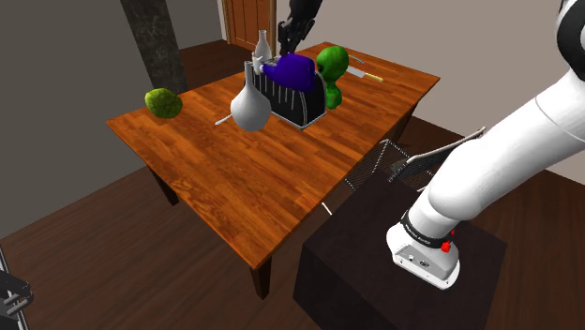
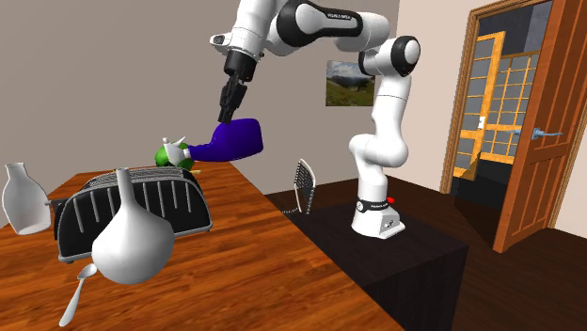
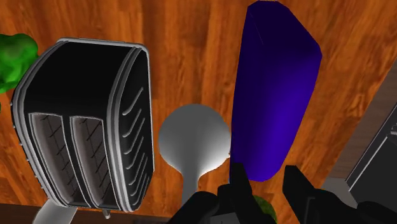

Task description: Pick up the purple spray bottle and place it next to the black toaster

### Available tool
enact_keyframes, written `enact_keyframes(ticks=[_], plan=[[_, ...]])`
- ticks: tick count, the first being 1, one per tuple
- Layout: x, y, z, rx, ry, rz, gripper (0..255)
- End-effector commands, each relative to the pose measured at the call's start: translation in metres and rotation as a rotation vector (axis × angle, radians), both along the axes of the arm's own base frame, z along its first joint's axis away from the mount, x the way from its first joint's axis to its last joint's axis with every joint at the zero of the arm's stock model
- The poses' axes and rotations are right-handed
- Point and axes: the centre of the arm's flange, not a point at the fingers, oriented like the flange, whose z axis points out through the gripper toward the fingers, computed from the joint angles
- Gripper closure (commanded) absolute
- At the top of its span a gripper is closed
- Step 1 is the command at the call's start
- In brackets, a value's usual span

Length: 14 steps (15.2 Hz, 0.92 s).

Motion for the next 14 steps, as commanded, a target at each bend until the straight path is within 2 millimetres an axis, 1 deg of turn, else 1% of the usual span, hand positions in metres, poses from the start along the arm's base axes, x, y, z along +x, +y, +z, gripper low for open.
enact_keyframes(ticks=[1, 7, 8, 14], plan=[[0.010, -0.026, 0.001, -0.001, -0.001, 0.001, 255], [0.037, -0.101, 0.001, -0.001, -0.001, 0.001, 255], [0.041, -0.110, 0.001, -0.001, -0.001, 0.001, 255], [0.041, -0.110, -0.030, -0.001, -0.001, 0.001, 255]])
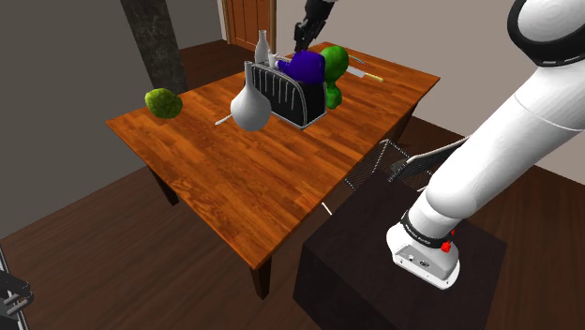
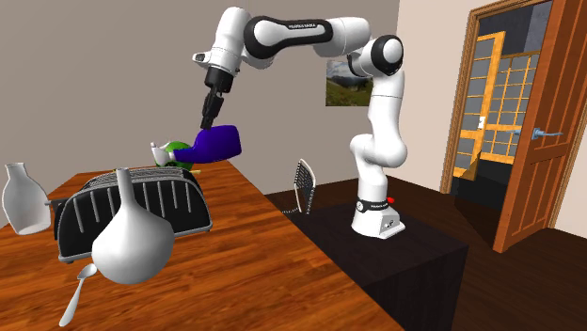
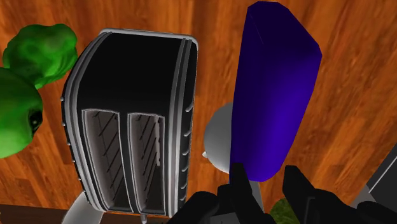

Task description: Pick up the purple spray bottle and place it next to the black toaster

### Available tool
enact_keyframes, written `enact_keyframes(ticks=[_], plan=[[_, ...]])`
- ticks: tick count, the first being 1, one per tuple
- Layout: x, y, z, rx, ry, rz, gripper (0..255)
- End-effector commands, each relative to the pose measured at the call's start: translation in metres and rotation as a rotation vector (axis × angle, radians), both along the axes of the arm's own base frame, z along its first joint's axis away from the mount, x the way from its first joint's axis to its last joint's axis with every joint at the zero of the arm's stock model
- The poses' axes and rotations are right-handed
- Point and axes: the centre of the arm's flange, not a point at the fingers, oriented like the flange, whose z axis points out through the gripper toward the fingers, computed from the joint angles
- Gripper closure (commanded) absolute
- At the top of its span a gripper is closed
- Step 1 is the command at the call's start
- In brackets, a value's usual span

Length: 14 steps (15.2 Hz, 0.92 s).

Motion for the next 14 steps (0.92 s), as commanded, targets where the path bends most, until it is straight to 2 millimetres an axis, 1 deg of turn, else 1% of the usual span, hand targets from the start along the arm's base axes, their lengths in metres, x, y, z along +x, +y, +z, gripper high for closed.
enact_keyframes(ticks=[1, 14], plan=[[0.000, 0.000, -0.011, 0.000, -0.001, 0.000, 255], [0.000, 0.000, -0.079, 0.000, -0.001, 0.000, 255]])
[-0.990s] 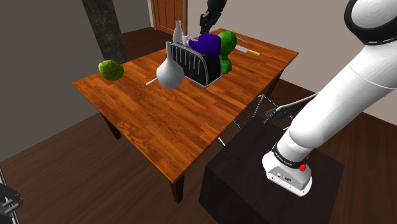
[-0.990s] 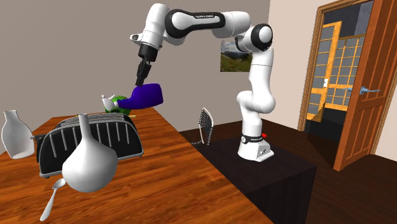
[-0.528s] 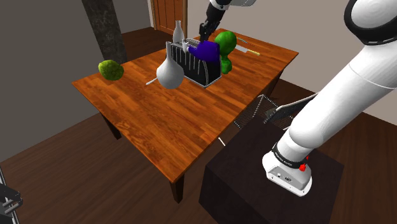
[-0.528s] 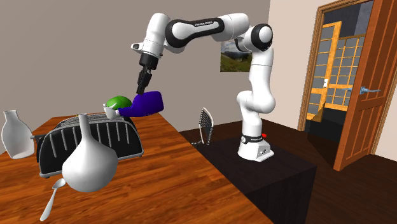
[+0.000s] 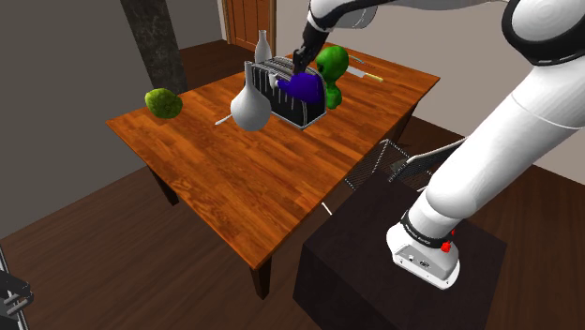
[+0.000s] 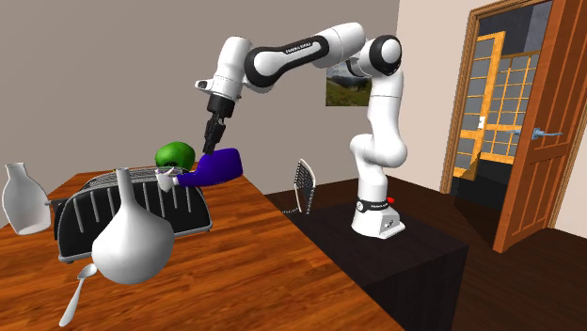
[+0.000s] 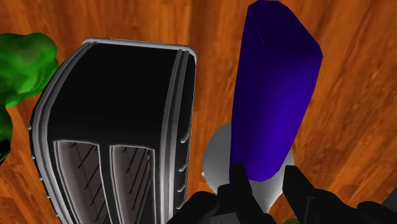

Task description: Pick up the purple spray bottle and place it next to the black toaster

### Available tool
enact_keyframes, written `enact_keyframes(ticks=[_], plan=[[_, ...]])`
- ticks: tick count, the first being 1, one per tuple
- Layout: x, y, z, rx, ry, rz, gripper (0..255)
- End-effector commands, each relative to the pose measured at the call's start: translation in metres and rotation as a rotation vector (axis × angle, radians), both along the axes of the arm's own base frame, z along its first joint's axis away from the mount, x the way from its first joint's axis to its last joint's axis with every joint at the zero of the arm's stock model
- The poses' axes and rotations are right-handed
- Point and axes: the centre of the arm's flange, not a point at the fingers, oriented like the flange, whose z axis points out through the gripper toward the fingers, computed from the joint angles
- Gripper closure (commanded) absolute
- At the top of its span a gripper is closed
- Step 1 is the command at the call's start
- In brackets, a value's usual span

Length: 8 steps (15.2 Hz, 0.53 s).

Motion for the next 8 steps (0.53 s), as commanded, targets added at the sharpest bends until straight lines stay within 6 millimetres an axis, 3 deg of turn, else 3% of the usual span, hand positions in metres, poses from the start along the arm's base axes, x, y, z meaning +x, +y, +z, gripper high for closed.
enact_keyframes(ticks=[1, 8], plan=[[0.000, 0.000, -0.010, 0.000, -0.001, 0.000, 255], [0.000, 0.000, -0.047, 0.000, -0.001, 0.000, 255]])
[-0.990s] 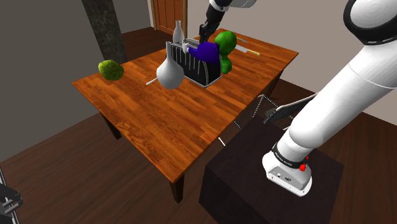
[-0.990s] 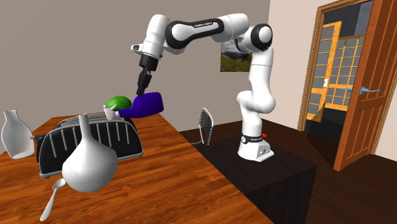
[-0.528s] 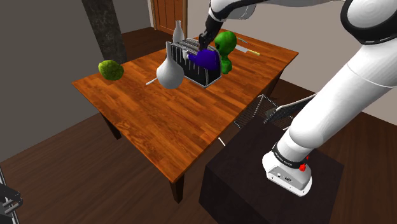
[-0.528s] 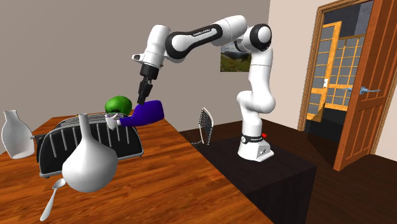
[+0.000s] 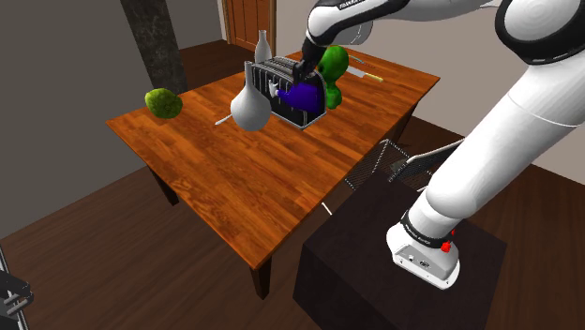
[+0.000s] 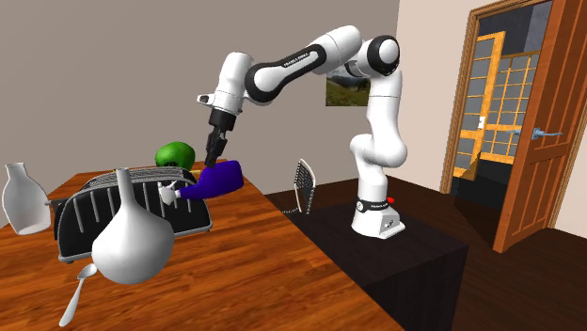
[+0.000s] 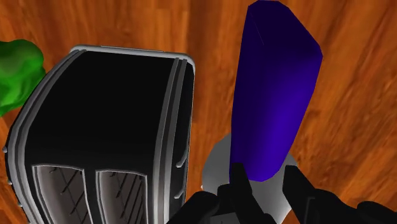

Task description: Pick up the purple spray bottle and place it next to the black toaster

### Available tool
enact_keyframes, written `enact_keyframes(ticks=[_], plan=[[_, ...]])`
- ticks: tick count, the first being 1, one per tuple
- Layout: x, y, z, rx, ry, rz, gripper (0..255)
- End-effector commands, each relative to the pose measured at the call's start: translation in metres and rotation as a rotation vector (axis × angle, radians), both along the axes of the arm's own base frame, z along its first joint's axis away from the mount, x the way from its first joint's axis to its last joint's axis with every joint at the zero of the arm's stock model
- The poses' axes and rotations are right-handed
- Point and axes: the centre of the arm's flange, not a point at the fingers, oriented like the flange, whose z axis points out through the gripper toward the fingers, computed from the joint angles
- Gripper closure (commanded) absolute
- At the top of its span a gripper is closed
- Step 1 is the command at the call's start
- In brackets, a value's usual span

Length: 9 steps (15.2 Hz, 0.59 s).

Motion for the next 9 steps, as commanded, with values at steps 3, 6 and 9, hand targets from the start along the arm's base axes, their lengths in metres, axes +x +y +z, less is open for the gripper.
enact_keyframes(ticks=[3, 6, 9], plan=[[0.001, 0.000, -0.022, 0.000, -0.001, 0.000, 255], [0.001, 0.000, -0.038, 0.000, -0.001, 0.000, 255], [0.001, 0.000, -0.053, 0.000, -0.001, 0.000, 255]])
